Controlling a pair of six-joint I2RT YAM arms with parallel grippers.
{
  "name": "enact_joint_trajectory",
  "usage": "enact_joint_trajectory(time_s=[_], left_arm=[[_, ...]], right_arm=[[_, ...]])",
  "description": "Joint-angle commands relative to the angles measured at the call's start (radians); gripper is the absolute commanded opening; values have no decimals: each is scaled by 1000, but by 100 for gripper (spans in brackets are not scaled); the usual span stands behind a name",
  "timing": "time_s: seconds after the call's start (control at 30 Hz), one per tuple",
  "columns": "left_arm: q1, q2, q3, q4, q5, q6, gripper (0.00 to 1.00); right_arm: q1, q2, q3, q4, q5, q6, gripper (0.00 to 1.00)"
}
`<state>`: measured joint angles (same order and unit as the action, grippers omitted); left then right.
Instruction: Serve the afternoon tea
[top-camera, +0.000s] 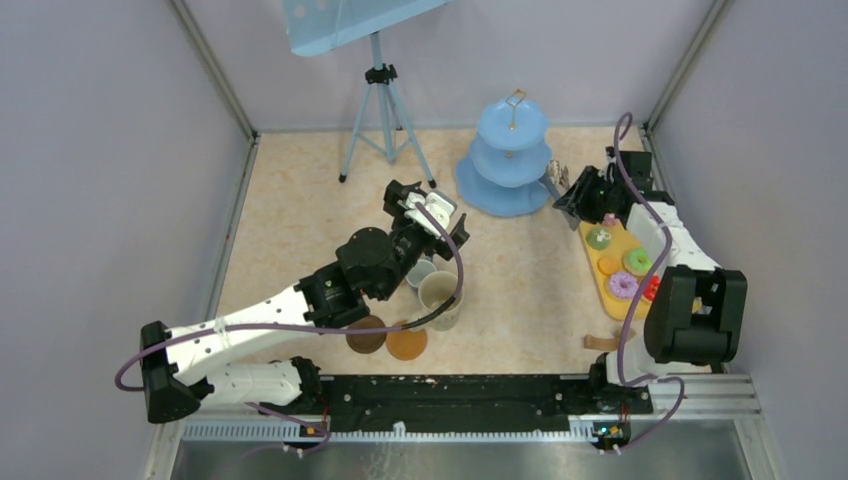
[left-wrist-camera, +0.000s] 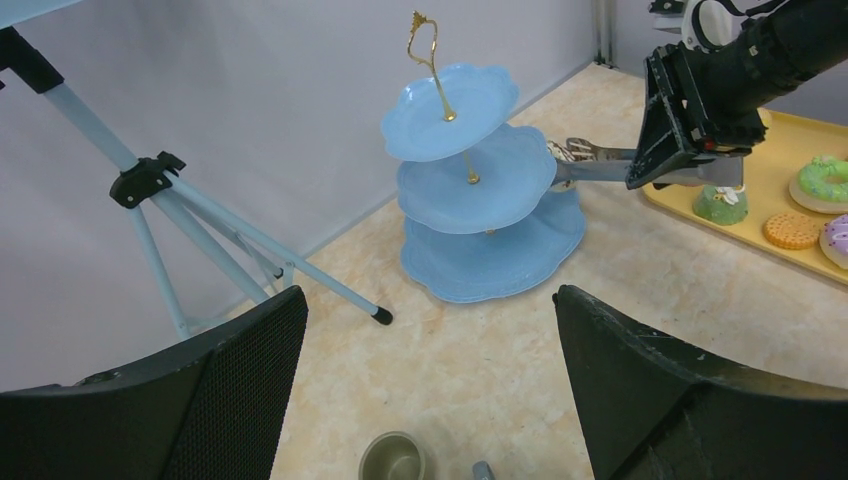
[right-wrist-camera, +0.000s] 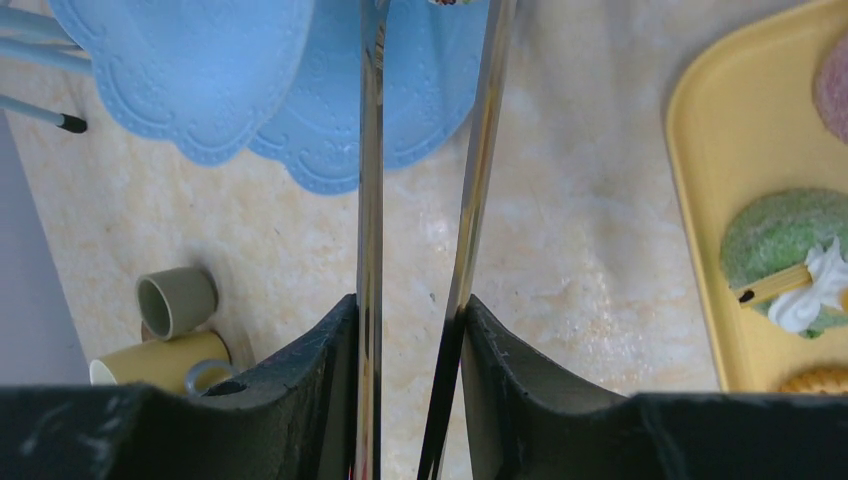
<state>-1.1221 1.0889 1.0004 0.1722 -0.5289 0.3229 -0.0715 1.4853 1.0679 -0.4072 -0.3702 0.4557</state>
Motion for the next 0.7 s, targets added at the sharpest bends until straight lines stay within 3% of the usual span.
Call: enact_joint_trajectory(time_s=[0.0, 0.67], left_arm=[[-5, 6, 31, 27, 10, -13, 99], [-4, 31, 20, 42, 3, 1, 99]], right_arm=[[15, 43, 87, 131, -36, 22, 26], [65, 275, 211, 237, -54, 55, 35]])
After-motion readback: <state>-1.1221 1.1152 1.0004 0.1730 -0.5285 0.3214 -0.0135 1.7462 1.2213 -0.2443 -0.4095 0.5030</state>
